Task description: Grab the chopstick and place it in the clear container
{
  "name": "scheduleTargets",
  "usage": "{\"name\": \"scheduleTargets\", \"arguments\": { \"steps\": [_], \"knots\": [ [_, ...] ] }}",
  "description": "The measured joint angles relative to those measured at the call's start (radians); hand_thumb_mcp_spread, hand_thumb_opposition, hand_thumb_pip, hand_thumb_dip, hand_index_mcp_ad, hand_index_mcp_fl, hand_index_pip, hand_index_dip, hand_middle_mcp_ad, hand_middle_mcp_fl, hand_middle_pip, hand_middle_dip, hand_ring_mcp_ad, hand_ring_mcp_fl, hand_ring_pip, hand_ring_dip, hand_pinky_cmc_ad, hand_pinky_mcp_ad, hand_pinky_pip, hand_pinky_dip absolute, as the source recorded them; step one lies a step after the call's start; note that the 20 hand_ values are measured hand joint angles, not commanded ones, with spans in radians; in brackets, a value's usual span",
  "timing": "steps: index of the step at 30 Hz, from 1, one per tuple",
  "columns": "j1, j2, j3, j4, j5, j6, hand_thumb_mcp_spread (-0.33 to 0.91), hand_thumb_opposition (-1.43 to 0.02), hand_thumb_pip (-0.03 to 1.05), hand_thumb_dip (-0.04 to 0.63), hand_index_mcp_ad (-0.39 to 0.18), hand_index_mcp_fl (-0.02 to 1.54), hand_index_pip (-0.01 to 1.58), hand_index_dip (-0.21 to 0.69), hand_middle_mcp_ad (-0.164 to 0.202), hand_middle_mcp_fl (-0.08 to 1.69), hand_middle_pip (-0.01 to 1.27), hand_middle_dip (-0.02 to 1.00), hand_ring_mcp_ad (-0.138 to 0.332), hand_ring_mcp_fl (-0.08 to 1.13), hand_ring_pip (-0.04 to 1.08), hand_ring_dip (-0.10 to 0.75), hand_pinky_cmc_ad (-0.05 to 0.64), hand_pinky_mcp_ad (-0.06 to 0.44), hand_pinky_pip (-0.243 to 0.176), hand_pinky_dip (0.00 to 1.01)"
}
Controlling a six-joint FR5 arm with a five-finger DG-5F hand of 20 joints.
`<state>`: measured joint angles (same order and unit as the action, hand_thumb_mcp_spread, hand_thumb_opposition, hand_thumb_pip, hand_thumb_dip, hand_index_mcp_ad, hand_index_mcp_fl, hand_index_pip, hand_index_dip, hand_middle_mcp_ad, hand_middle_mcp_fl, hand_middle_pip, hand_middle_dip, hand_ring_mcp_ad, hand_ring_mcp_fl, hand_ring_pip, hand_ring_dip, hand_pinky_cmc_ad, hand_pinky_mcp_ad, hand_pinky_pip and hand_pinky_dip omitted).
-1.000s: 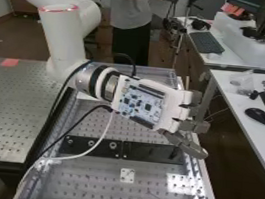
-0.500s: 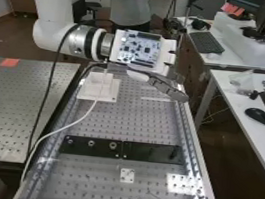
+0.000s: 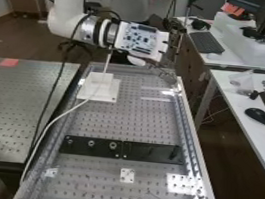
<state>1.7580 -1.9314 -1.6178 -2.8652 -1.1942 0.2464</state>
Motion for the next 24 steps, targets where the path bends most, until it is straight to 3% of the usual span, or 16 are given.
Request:
{"name": "scheduleTargets", "arguments": {
  "steps": [3, 10, 24],
  "knots": [
    [0.042, -0.018, 0.022, -0.049, 0.027, 0.036, 0.87, -1.1, 0.42, 0.288, -0.138, 1.2, 0.5, 0.412, 0.026, 1.23, 0.31, 0.72, 0.066, 0.83, 0.1, 0.545, 0.363, 0.293, 0.051, 0.16],
    [0.095, -0.069, 0.077, -0.149, 0.068, 0.108, 0.87, -1.1, 0.42, 0.288, -0.138, 1.2, 0.5, 0.412, 0.026, 1.23, 0.31, 0.72, 0.066, 0.83, 0.1, 0.545, 0.363, 0.297, 0.051, 0.16],
    [0.091, -0.127, 0.115, -0.282, 0.081, 0.171, 0.87, -1.1, 0.42, 0.288, -0.138, 1.2, 0.49, 0.433, 0.026, 1.23, 0.31, 0.72, 0.068, 0.83, 0.1, 0.545, 0.363, 0.297, 0.051, 0.16]
  ]
}}
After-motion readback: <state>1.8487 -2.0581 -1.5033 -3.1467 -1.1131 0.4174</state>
